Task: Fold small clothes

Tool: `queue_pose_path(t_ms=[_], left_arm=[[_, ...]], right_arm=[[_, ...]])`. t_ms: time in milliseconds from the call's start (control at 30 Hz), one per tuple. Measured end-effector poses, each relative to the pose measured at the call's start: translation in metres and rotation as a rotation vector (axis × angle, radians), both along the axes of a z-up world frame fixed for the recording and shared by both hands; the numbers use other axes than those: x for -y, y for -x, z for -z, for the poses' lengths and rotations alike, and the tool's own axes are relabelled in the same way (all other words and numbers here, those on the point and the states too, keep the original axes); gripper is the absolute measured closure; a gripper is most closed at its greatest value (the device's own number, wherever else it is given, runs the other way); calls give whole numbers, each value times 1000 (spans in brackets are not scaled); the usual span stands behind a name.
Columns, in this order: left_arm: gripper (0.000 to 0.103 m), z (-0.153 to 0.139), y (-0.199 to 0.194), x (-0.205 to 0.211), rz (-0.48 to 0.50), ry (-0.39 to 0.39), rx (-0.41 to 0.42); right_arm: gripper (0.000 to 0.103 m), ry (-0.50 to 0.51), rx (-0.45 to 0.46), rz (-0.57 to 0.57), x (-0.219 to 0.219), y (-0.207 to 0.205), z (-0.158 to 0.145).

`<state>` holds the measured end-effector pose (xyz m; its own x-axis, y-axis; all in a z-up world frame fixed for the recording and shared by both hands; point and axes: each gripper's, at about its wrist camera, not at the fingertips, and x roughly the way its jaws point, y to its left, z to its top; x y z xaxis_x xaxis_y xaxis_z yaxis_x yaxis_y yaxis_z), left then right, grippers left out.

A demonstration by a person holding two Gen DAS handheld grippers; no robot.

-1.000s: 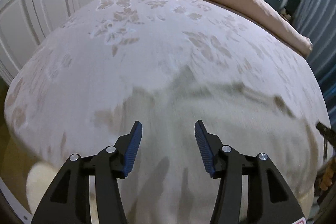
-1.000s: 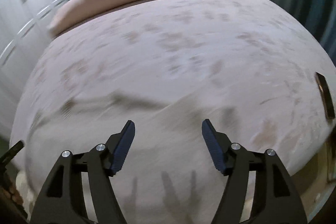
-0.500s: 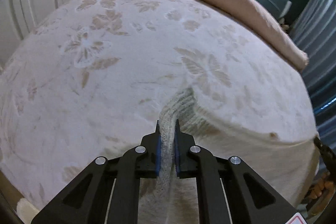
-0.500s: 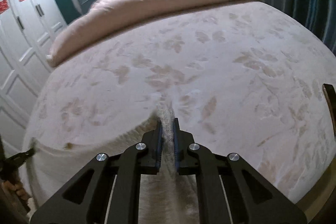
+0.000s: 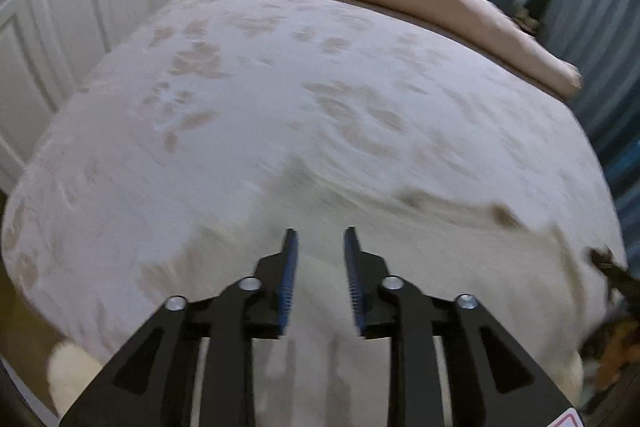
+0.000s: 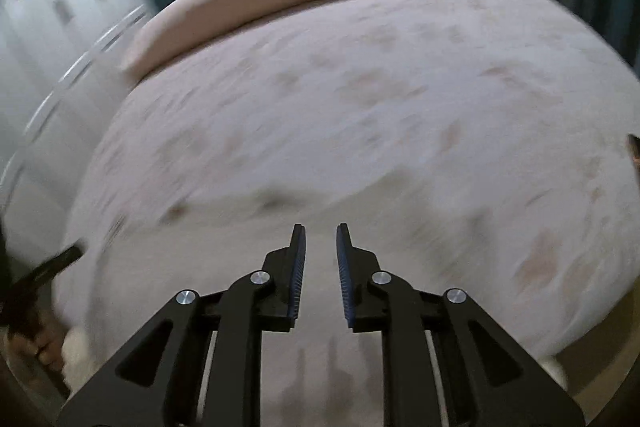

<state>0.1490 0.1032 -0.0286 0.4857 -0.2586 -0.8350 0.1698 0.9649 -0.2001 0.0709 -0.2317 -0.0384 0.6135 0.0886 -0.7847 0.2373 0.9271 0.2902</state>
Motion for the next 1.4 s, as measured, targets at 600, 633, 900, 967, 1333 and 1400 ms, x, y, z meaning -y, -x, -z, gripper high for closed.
queue_pose_path(t_ms=[600, 633, 900, 967, 1333, 1400], left_arm=[[74, 68, 88, 54, 128, -158, -135], [74, 67, 92, 56, 127, -160, -134], [63, 36, 91, 3, -32, -70, -113], [57, 27, 84, -26, -104, -64, -94], [52, 65, 63, -112, -281, 130, -245], [42, 73, 62, -106, -265, 153, -263]], right_arm=[[82, 84, -232, -216, -108, 37, 71], [82, 83, -223, -214, -110, 36, 62], [82, 37, -164, -232, -123, 8, 29], [82, 50, -187, -242, -128, -4, 38], [80, 84, -281, -244, -138, -21, 71], [79, 91, -287, -247, -139, -23, 73]])
